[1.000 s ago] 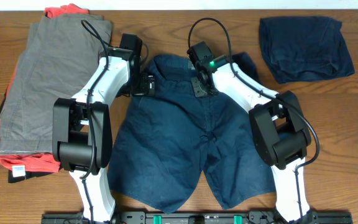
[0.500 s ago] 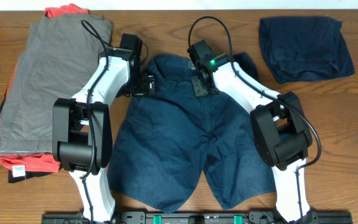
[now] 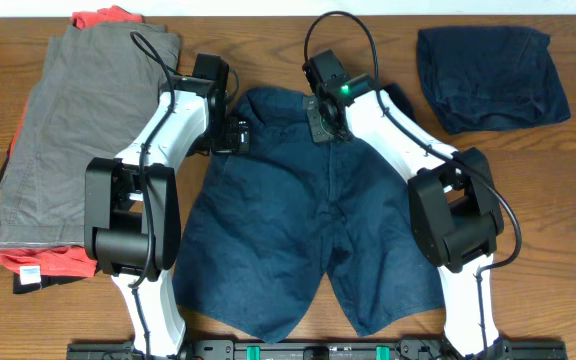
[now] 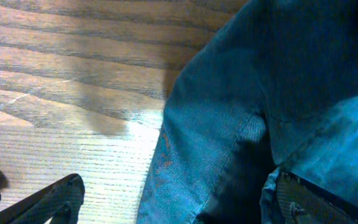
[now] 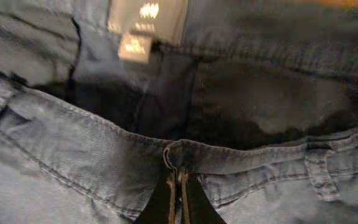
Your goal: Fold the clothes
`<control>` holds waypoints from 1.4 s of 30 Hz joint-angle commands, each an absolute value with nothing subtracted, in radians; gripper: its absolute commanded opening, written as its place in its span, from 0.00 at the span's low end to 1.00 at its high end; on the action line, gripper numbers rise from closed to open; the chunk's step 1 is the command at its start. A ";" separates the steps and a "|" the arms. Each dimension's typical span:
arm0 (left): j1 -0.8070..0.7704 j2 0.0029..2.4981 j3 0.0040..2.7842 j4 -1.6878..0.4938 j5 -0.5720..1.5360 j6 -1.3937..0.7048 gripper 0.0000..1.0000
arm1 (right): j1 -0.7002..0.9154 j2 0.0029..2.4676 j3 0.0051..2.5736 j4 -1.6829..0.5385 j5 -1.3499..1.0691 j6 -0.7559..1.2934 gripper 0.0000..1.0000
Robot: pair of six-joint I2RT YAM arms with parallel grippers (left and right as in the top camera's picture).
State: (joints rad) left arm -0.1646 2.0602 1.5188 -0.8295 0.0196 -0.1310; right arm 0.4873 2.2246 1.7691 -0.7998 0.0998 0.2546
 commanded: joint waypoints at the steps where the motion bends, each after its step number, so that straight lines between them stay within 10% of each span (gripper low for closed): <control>1: -0.159 2.037 1.525 -0.833 0.017 -0.136 1.00 | 0.476 2.201 1.848 -0.798 0.132 0.253 0.01; 24: -0.158 2.037 1.525 -0.854 0.014 -0.136 1.00 | 0.362 2.300 1.918 -0.559 0.108 0.203 0.01; 26: -0.157 2.037 1.525 -0.855 0.013 -0.136 1.00 | 0.362 2.316 1.918 -0.542 0.107 0.182 0.22; 28: -0.154 2.037 1.525 -0.854 0.013 -0.135 1.00 | 0.363 2.325 1.918 -0.526 0.108 0.159 0.84; 29: -0.152 2.037 1.525 -0.852 0.014 -0.136 0.99 | 0.364 2.326 1.918 -0.523 0.115 0.158 0.99; 42: -0.091 2.038 1.525 -0.755 0.015 -0.058 1.00 | 0.368 2.117 1.932 -0.782 0.104 0.184 0.99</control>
State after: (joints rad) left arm -0.1093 2.0602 1.5188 -0.7803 0.0200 -0.0956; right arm 0.3637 2.2292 1.9049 -0.7437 0.1108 0.1749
